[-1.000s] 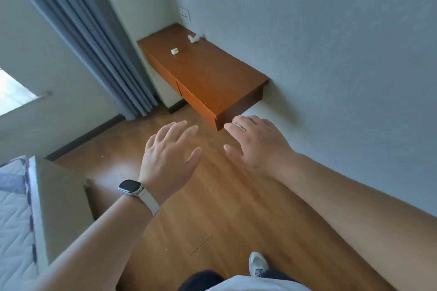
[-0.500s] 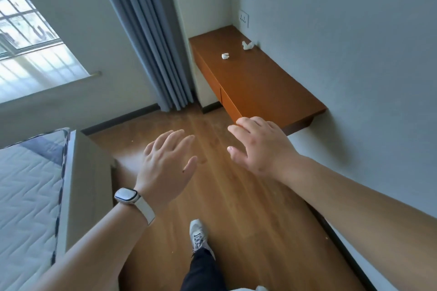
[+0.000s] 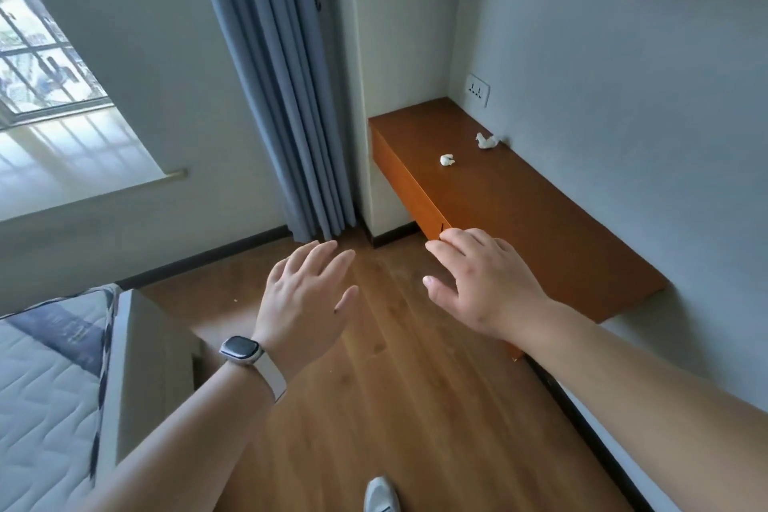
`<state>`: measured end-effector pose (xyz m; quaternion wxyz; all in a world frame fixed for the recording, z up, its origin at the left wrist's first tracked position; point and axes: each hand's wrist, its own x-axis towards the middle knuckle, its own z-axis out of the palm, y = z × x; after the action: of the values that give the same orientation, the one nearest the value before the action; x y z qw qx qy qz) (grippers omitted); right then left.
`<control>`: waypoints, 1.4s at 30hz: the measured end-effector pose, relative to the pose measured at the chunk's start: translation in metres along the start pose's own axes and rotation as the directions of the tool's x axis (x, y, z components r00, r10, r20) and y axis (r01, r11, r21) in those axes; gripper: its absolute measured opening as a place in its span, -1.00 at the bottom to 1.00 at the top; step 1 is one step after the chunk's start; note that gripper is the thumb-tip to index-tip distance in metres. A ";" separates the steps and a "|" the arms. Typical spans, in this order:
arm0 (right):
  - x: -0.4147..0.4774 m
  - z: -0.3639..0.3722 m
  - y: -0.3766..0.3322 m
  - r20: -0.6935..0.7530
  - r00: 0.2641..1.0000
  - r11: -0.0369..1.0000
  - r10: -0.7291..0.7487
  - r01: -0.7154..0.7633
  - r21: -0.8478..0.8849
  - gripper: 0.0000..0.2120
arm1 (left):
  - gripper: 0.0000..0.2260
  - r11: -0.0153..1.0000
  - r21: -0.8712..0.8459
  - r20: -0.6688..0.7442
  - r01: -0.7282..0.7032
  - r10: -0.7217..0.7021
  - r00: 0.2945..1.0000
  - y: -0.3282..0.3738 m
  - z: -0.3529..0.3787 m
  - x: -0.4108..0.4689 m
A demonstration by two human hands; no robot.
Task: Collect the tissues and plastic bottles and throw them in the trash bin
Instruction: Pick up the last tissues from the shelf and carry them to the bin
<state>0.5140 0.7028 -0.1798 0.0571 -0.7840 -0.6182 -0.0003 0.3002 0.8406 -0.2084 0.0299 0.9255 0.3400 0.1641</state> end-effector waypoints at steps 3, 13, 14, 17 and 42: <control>0.030 0.005 -0.006 0.014 1.000 1.000 0.015 -0.015 0.003 -0.48 | -0.59 1.000 -0.031 0.010 0.006 -0.006 1.000 -0.023 0.004 0.025; 0.105 0.013 0.031 0.025 0.993 0.992 0.119 -0.118 -0.046 -0.50 | -0.60 0.996 -0.043 0.021 -0.082 0.083 0.996 -0.060 0.034 0.118; 0.114 0.015 0.037 0.032 0.991 0.991 0.129 -0.128 -0.050 -0.50 | -0.60 0.994 -0.044 0.028 -0.096 0.098 0.995 -0.062 0.039 0.129; 0.148 0.024 0.058 0.057 0.987 0.988 0.151 -0.148 -0.050 -0.49 | -0.60 0.992 -0.041 0.057 -0.123 0.125 0.990 -0.067 0.055 0.167; 0.370 0.078 0.250 0.174 0.954 0.968 0.246 -0.251 0.010 -0.52 | -0.61 0.969 -0.053 0.304 -0.243 0.247 0.920 -0.039 0.191 0.455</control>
<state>0.8386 1.0114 -0.2529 0.0157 -0.8515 -0.5173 0.0841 0.6632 1.1723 -0.2665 0.0686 0.9747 0.2116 0.0226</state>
